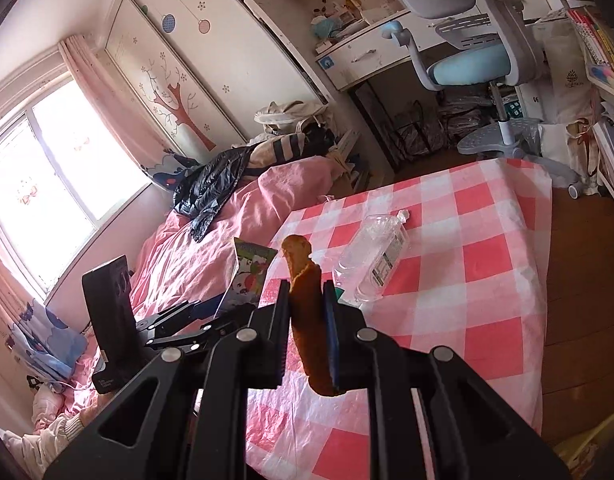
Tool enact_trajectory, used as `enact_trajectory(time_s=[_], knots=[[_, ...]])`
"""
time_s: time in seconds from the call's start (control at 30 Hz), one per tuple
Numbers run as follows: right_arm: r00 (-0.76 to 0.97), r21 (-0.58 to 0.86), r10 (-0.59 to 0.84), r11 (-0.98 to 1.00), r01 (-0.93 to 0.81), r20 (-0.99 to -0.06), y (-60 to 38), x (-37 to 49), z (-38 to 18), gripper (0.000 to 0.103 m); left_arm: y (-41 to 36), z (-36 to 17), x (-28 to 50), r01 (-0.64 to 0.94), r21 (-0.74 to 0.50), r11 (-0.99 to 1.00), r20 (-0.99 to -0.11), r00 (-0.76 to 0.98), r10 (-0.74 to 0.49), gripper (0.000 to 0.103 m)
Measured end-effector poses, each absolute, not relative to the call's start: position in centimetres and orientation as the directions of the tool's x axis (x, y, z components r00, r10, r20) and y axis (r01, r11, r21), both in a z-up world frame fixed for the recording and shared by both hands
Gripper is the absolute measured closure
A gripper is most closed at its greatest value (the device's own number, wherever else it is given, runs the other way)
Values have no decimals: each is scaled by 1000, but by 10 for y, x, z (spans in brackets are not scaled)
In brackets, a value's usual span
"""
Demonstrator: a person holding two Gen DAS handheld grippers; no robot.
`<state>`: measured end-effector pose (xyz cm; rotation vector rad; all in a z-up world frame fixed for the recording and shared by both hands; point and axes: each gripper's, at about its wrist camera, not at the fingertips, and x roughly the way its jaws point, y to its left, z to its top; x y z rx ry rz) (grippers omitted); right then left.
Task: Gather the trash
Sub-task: 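Lift and hold the milk carton and orange peel above the table, then carry carton and peel over the yellow bin and open both tools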
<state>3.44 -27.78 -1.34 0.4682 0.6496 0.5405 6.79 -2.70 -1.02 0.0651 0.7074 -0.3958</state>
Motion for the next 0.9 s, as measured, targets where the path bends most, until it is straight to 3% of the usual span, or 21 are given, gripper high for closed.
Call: enact_trajectory(time_s=[0.4,0.6,0.7,0.9], knots=[[668,546,597,771,-327,-444,-278,32,-11,86,-39,-11,65,403,-59,913,-643,684,-343,51],[739,554,546,783,-283,-394,-319,1,10,86,-77,0,45,548,-111,829,-625,610,-487,51],[766,493,464,841,-223,-445,-355,-34,8,86,-119,3,27,669,-130,732,-620,521,-586,51],[772,454,265,890,34,-578,-453,-109,-52,86,-231,-10,-8,831,-125,542,-662,337,-669,50]])
